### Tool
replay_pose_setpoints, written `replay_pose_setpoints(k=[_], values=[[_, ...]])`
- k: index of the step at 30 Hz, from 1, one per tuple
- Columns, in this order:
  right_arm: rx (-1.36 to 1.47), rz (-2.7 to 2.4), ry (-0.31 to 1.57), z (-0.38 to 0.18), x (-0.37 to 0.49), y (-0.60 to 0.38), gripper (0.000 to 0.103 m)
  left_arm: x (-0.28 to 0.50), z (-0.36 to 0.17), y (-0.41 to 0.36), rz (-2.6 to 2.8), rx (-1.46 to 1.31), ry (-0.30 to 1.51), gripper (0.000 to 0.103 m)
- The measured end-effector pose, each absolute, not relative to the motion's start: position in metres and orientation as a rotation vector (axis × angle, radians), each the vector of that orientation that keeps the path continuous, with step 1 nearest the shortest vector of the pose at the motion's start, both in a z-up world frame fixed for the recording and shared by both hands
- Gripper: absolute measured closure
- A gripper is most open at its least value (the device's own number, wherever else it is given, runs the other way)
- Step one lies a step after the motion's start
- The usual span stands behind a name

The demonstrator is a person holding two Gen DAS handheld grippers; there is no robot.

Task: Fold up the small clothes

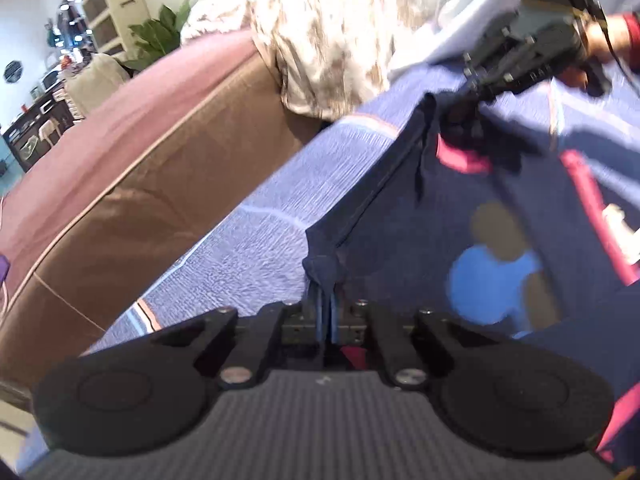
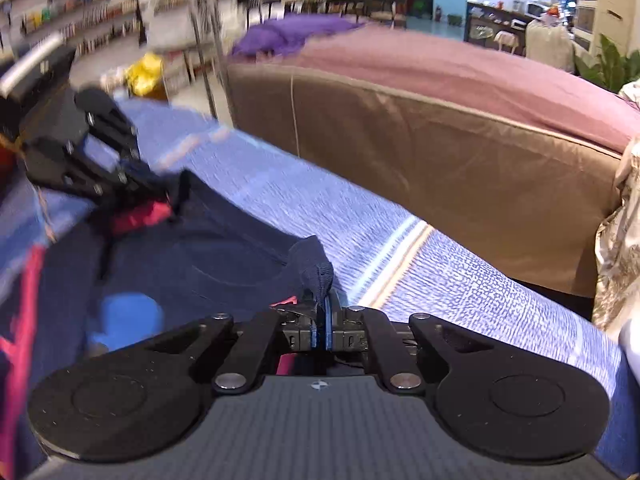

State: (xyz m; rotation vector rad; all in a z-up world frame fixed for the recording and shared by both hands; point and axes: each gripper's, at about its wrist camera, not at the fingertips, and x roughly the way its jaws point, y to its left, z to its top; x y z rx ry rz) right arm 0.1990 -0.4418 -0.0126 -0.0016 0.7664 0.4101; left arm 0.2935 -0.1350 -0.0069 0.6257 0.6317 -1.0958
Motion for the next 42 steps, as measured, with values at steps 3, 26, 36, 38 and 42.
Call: replay_pose_setpoints(k=[3,26,36,38,42], values=[[0.036,0.485,0.709,0.018,0.13,-0.43,0.097,0.227,0.021,-0.099,-1.147,0.578,0.58,0.1],[0.077,0.44,0.824,-0.055,-0.146,-0.36,0.077,-0.083,-0.058,0.012,-0.996,0.375,0.838,0.069],[0.147,0.388,0.789,-0.058,-0.179,-0.357,0.027,-0.117,-0.049,-0.019,-0.941,0.496,0.858,0.017],[0.201,0.361,0.768,-0.055,-0.182,-0.364,0.027,-0.12,-0.04,-0.026,-0.916,0.522,0.85,0.014],[0.31,0.313,0.701,-0.045,-0.185,-0.379,0.026,-0.12,-0.015,-0.04,-0.891,0.491,0.811,0.003]])
